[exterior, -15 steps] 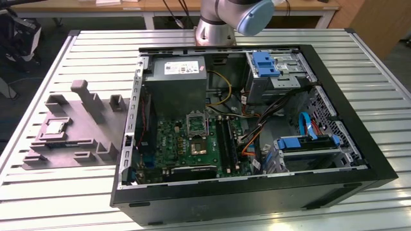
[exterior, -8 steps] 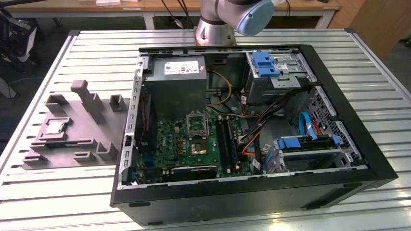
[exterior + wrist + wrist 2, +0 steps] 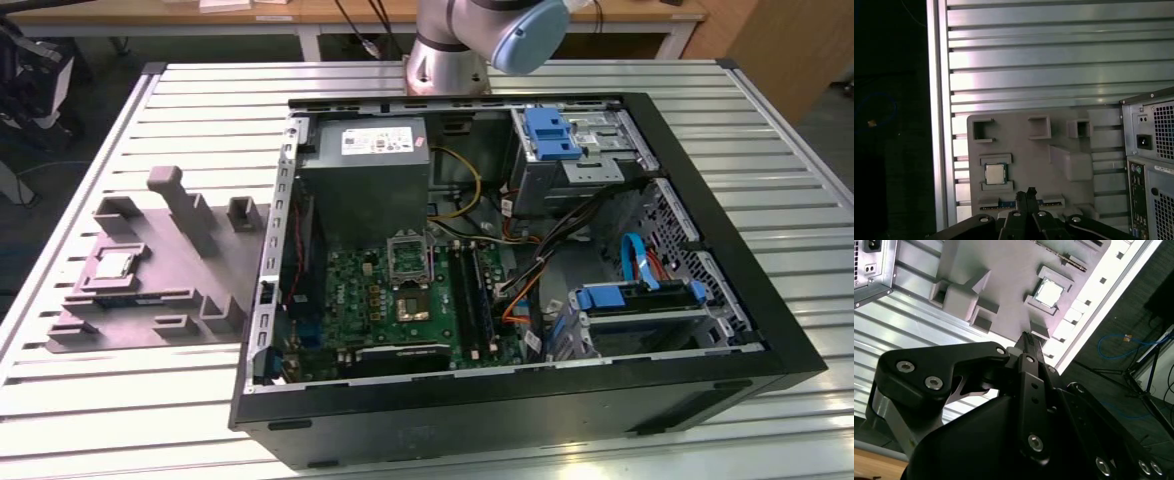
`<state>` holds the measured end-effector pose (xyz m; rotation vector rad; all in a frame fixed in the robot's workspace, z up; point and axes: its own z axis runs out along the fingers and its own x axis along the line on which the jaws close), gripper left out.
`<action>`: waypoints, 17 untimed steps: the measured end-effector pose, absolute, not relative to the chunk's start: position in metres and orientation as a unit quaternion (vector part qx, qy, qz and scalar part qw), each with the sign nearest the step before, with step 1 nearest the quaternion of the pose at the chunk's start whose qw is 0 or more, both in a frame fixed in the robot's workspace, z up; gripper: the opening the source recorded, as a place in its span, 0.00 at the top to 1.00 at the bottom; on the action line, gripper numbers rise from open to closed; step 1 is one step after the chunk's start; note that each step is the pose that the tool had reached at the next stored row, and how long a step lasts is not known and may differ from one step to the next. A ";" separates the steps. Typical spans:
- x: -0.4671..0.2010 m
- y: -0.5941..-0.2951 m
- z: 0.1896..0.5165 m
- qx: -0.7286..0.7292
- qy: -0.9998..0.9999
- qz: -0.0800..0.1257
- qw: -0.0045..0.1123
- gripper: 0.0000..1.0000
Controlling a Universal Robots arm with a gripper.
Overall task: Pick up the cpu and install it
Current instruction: 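Reach for the cpu, then pick up the cpu and move it towards the insertion slot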
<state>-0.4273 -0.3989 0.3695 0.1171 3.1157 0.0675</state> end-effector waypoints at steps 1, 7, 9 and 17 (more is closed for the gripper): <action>-0.430 -0.399 0.369 0.038 0.999 0.022 0.011 0.89; -0.449 -0.399 0.368 0.038 0.999 0.022 0.011 0.89; -0.455 -0.399 0.368 0.038 0.999 0.022 0.011 0.89; -0.458 -0.399 0.367 0.038 0.999 0.022 0.011 0.89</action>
